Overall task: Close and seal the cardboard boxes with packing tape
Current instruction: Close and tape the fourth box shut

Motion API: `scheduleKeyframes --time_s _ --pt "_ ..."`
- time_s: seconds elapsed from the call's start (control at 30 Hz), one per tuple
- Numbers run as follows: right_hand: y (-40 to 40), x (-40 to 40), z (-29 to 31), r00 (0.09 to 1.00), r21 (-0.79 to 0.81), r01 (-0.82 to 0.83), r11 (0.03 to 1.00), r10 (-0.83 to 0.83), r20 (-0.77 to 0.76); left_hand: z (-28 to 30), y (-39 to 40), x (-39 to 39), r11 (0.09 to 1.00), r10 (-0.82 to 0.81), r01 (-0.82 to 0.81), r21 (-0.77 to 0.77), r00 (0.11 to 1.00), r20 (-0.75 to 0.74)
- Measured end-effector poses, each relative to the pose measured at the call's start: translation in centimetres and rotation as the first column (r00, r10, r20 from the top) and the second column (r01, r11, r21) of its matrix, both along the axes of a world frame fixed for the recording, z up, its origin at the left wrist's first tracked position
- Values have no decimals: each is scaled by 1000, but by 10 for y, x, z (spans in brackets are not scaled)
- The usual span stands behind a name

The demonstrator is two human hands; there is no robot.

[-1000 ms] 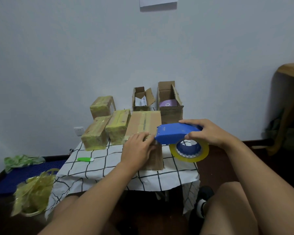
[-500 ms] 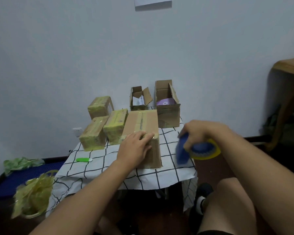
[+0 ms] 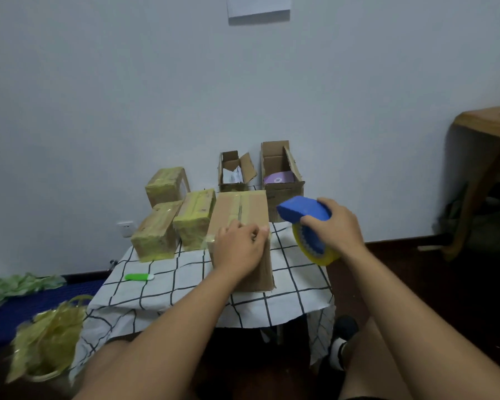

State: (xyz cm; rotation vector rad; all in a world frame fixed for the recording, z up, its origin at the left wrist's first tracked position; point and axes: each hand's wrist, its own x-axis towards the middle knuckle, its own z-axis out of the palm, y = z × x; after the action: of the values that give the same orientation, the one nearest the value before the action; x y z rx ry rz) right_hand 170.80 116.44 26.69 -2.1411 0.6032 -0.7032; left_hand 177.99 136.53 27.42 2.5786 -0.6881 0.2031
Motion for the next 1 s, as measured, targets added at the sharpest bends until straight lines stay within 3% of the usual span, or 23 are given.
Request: scheduleKeyframes --time_s 0.1,0.27,0.63,0.77,0.87,1.0 --pt "20 11 -22 994 115 85 990 -92 57 -2 -14 -3 991 102 -104 -87 994 -32" --pt "49 16 -47 979 192 157 969 -178 99 -6 -24 -4 986 150 -147 -74 988 36" --pt "70 13 -79 981 216 128 968 -156 118 -22 -9 -3 998 43 -53 42 979 198" --pt "67 11 -80 981 231 123 965 -153 117 -17 7 0 997 -46 50 -61 996 77" --pt "69 9 -83 980 236 121 964 -154 124 -9 11 10 998 -61 60 -31 998 -8" --pt "69 7 -84 976 248 119 961 -159 146 -11 8 16 998 -48 47 -52 999 -1"
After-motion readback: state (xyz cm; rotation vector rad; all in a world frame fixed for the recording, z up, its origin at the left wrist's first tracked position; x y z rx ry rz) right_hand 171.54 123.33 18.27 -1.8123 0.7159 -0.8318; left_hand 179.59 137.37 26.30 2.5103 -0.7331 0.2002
